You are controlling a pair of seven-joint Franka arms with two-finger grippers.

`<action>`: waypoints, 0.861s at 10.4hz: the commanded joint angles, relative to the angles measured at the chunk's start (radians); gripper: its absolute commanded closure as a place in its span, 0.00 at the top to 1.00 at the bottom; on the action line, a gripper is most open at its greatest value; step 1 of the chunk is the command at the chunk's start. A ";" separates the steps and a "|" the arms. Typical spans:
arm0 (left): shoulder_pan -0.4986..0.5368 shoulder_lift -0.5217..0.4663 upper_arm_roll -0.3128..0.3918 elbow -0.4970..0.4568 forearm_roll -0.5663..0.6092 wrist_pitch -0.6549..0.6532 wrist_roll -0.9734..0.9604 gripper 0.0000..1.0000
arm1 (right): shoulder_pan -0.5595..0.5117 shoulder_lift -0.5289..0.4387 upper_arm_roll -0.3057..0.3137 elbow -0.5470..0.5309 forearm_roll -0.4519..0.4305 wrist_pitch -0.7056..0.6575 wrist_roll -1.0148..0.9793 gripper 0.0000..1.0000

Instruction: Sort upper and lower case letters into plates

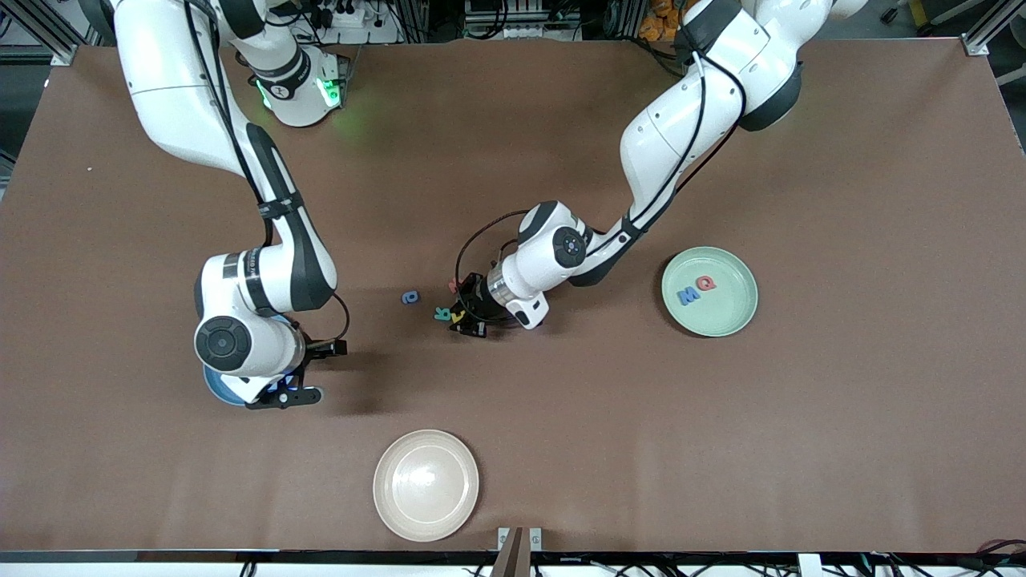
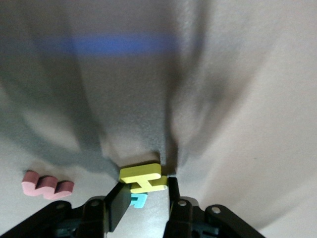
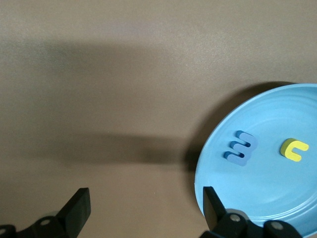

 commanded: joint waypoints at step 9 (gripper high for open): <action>0.209 -0.101 -0.105 -0.023 -0.032 -0.363 0.138 0.13 | 0.103 -0.114 0.018 -0.182 0.105 0.116 0.107 1.00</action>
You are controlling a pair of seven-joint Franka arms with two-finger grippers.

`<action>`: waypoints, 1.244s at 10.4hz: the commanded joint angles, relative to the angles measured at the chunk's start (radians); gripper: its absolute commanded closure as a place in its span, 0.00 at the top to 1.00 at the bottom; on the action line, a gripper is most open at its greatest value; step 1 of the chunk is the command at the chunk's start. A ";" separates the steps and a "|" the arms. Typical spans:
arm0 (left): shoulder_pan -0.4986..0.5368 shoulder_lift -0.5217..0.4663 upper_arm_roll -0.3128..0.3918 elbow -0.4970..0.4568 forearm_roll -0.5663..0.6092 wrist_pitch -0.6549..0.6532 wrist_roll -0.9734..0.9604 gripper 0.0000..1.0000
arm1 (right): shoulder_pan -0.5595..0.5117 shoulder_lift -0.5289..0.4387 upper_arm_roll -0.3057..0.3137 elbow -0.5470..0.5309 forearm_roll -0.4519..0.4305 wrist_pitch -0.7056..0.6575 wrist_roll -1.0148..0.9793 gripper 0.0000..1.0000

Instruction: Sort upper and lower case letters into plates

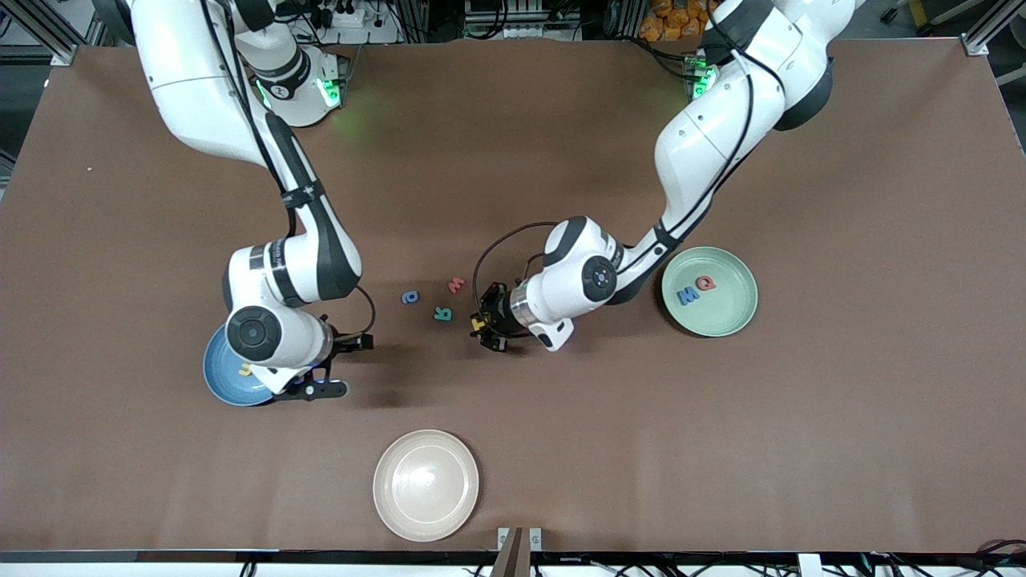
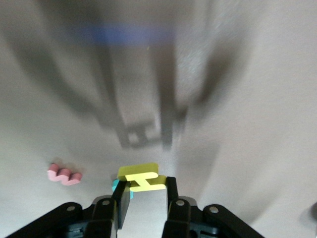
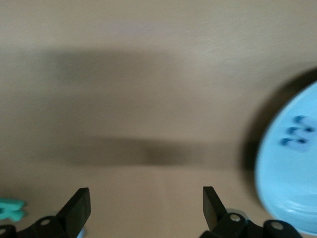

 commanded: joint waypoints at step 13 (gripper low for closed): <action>0.719 -0.451 -0.257 -0.591 0.025 -0.509 0.709 0.15 | 0.222 -0.175 0.006 -0.497 0.033 0.442 0.099 1.00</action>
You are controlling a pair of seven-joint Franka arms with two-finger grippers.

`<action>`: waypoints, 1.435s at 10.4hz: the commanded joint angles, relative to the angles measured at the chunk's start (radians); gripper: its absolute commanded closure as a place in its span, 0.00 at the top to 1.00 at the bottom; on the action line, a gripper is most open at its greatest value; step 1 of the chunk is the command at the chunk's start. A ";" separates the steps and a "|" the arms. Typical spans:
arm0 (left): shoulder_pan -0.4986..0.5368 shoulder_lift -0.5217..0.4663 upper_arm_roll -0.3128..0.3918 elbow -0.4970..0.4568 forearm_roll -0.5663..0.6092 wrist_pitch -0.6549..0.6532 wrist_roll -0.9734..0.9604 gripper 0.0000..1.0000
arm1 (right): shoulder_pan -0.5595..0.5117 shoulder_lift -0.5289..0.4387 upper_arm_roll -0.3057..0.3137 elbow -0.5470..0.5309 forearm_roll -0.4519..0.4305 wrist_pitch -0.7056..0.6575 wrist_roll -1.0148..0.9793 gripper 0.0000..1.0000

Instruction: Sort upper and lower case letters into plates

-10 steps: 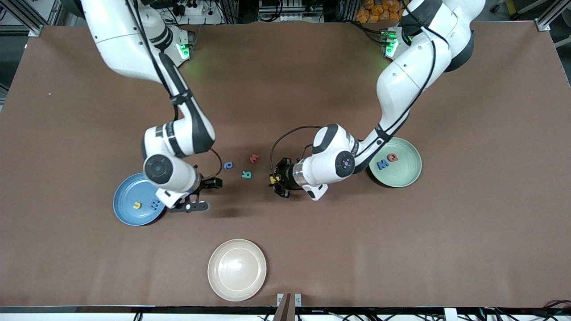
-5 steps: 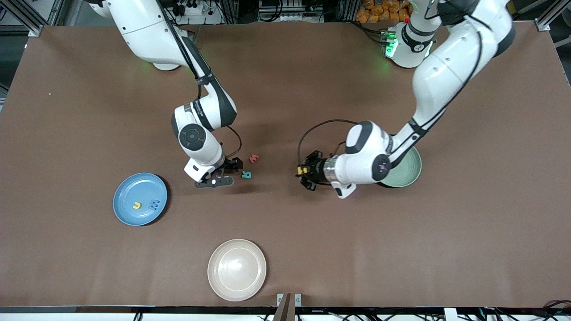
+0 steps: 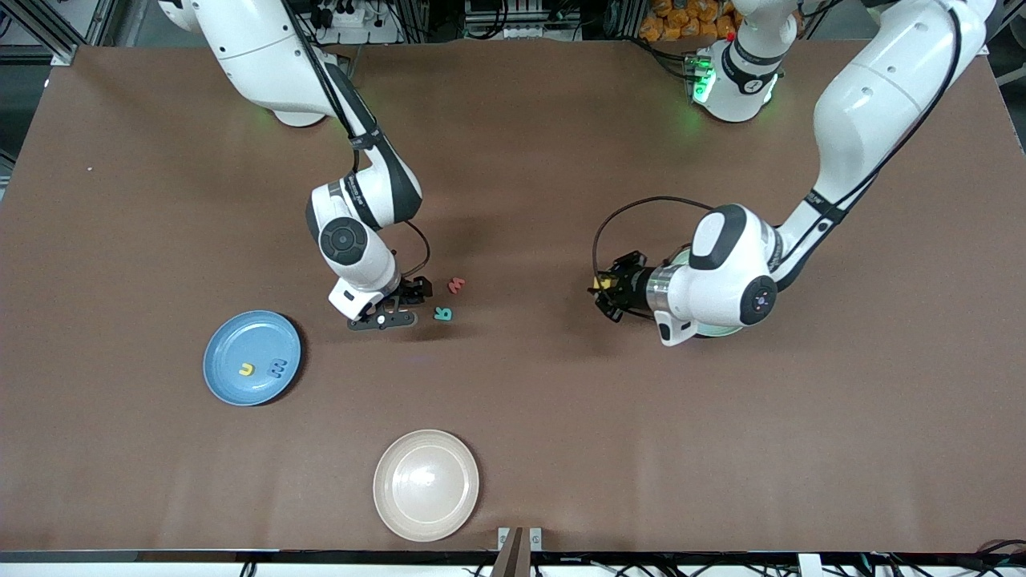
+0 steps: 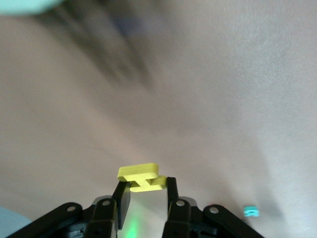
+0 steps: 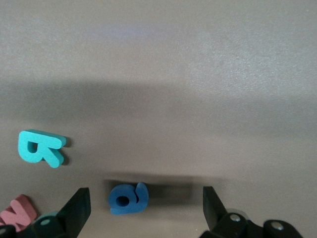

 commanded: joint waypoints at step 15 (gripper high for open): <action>0.266 -0.039 0.014 -0.197 0.149 -0.022 0.422 0.78 | 0.047 0.009 -0.005 -0.037 0.019 0.077 -0.013 0.00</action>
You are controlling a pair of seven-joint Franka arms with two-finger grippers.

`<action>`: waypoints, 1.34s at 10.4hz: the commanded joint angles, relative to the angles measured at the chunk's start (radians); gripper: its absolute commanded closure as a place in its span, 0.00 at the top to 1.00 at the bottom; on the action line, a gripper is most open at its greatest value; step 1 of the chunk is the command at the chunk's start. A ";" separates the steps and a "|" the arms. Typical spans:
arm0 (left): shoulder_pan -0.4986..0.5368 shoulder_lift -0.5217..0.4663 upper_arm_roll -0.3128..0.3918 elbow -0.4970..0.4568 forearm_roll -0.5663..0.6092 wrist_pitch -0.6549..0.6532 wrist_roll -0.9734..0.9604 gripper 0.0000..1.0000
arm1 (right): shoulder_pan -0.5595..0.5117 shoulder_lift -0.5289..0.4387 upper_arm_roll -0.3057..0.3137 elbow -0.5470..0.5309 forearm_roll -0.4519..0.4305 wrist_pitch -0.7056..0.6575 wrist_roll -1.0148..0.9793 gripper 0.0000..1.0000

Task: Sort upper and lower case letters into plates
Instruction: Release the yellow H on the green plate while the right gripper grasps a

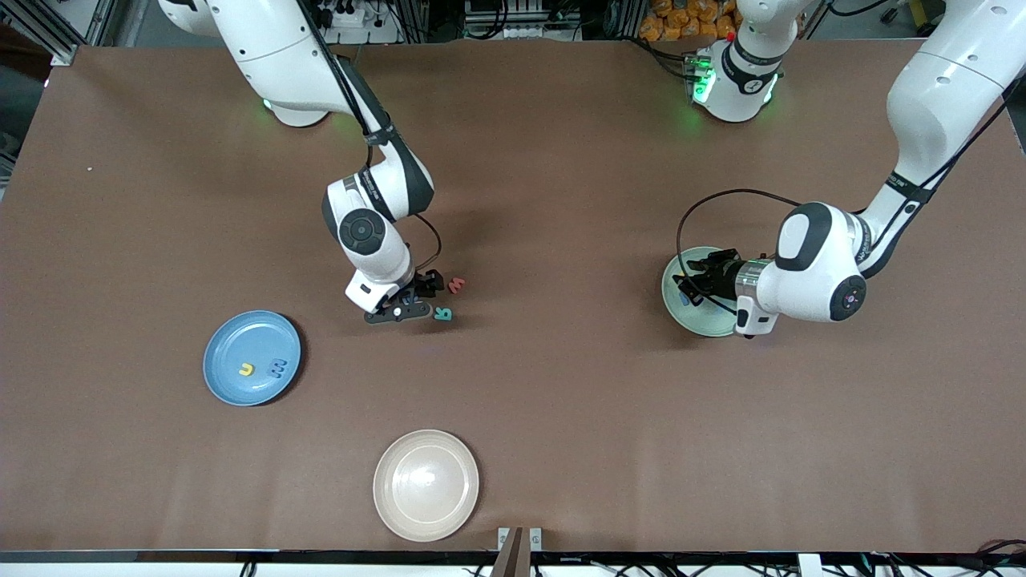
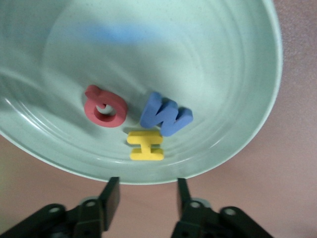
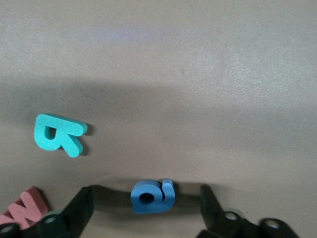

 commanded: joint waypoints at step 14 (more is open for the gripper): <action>-0.893 0.198 0.368 0.527 -0.338 0.297 -0.622 1.00 | -0.407 -0.064 -0.020 0.142 -0.115 -0.172 -0.449 0.00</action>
